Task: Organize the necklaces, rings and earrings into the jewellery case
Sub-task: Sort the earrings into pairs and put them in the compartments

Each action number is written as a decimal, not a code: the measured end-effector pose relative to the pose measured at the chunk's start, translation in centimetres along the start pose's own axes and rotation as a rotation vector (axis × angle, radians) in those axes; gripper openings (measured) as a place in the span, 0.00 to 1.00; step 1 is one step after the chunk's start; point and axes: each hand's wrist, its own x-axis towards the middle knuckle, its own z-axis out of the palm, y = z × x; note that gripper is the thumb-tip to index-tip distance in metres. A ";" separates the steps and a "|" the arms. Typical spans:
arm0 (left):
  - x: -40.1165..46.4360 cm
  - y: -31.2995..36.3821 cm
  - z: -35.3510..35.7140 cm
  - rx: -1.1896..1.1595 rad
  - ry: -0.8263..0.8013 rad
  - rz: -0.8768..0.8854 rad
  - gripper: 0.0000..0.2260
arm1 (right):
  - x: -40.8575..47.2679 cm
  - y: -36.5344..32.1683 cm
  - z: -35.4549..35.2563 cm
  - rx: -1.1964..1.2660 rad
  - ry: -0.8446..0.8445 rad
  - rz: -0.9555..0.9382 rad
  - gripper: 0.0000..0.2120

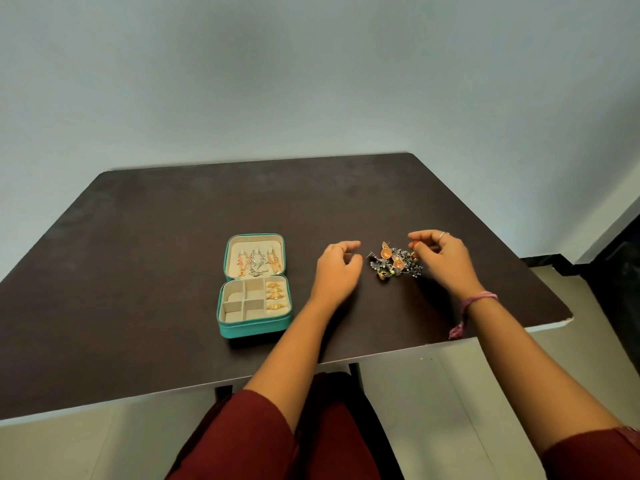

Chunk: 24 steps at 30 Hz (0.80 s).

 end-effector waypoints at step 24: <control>1.3 -1.0 1.9 -0.195 0.231 0.091 0.07 | 6.2 -0.5 1.7 -0.378 -0.287 -0.019 0.07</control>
